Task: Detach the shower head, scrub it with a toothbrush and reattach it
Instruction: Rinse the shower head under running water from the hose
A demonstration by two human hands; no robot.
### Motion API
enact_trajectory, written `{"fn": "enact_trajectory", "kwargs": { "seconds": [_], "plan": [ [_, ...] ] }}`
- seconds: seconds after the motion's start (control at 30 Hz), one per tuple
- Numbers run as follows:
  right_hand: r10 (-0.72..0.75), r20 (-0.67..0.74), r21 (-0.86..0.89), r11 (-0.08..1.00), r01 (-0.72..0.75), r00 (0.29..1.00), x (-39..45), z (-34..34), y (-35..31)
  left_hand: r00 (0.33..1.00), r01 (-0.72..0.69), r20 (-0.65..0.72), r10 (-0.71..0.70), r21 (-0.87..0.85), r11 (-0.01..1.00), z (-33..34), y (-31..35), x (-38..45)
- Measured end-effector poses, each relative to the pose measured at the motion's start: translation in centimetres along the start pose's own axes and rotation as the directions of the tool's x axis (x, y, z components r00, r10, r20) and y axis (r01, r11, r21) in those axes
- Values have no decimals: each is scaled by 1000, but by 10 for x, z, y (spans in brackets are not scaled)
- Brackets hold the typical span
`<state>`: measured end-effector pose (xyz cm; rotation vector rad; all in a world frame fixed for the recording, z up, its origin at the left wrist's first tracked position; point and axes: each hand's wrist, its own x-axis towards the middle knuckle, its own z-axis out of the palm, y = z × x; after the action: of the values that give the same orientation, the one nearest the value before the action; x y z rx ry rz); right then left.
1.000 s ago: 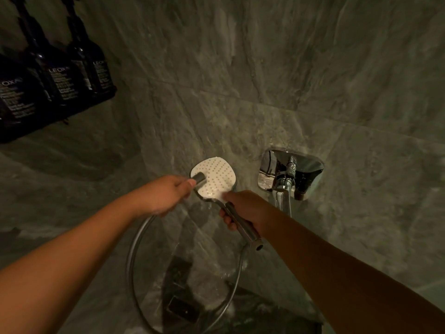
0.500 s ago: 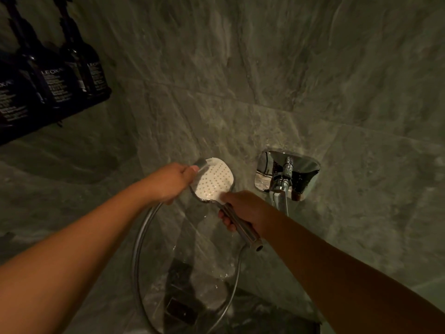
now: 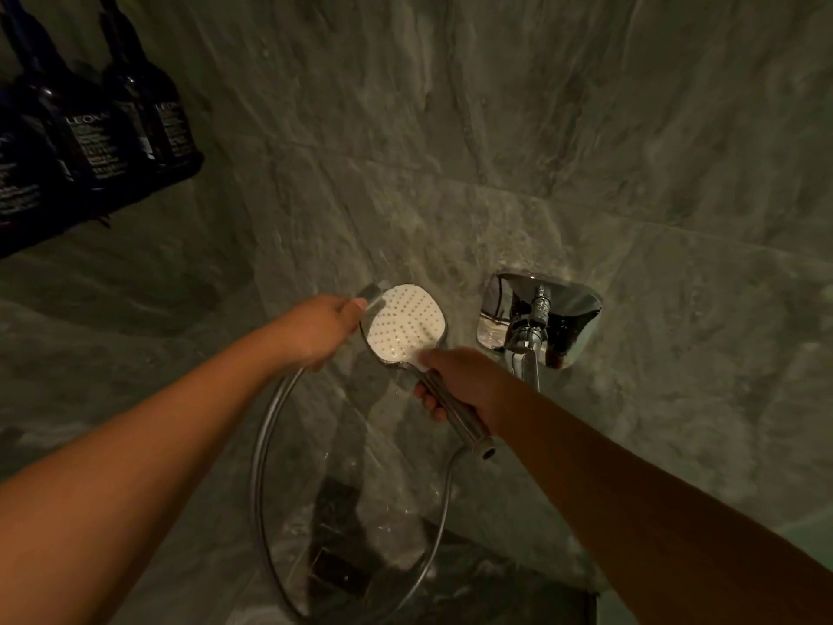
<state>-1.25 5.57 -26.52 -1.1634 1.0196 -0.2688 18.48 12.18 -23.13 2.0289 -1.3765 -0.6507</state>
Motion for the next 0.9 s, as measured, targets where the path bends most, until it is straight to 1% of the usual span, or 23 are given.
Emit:
{"fn": "enact_trajectory", "kwargs": {
  "seconds": [0.03,0.1,0.13,0.17,0.2,0.23,0.3,0.33,0.37,0.4,0.5,0.53,0.57,0.63,0.67,0.7,0.73,0.8,0.83,0.87,0.9],
  "plan": [
    [3,-3,-10,1000,-3,1000,0,0,1,998,18,59,-14,-60,998,0,1,-2],
    [15,-6,-20,1000,-15,1000,1,-1,1,969,57,247,-18,-149,987,4,4,-8],
    [20,-6,-24,1000,-20,1000,1,-1,1,946,63,324,-8,-160,985,7,5,-10],
    [23,-7,-30,999,-23,1000,2,-1,1,930,58,366,6,-161,985,9,6,-12],
    [26,-6,-31,999,-27,1000,2,0,0,930,48,367,15,-160,986,10,7,-13],
    [29,-5,-21,999,-29,1000,3,0,0,945,36,327,16,-153,988,10,8,-12],
    [34,0,16,999,-34,999,5,0,-1,985,9,174,12,-119,993,5,7,-7],
    [35,5,31,999,-35,999,6,0,-1,994,5,107,7,-110,994,3,5,-5],
    [32,10,41,999,-32,999,6,-1,-2,997,9,80,0,-113,994,0,3,-4],
    [26,12,47,999,-27,1000,6,-1,-2,994,22,105,-9,-125,992,-2,1,-4],
    [6,7,42,999,-7,1000,6,-3,-3,953,59,301,-16,-135,989,1,-5,-9],
    [6,5,32,999,-6,1000,5,-4,-3,951,57,310,-15,-130,990,3,-6,-11],
    [9,4,24,1000,-9,1000,4,-4,-4,961,63,275,-25,-133,989,3,-7,-10],
    [15,11,25,1000,-15,1000,4,-3,-5,989,75,135,-58,-132,988,1,-11,-7],
    [19,14,31,999,-19,1000,5,-4,-5,994,77,93,-65,-131,988,-2,-14,-6],
    [20,13,37,999,-20,1000,5,-4,-5,993,82,99,-68,-146,986,-3,-16,-7],
    [16,10,42,999,-16,1000,5,-4,-5,987,87,148,-61,-173,981,-4,-18,-9],
    [-10,-3,34,999,10,1000,6,-4,-6,955,87,295,-21,-213,973,-1,-18,-15],
    [-26,-13,19,999,26,1000,6,-4,-6,940,81,341,-3,-216,973,1,-17,-19],
    [-38,-22,7,999,38,999,5,-4,-6,937,72,348,10,-223,972,3,-16,-21],
    [-44,-25,6,999,44,999,4,-3,-6,946,73,325,13,-252,965,5,-14,-22]
  ]
}}
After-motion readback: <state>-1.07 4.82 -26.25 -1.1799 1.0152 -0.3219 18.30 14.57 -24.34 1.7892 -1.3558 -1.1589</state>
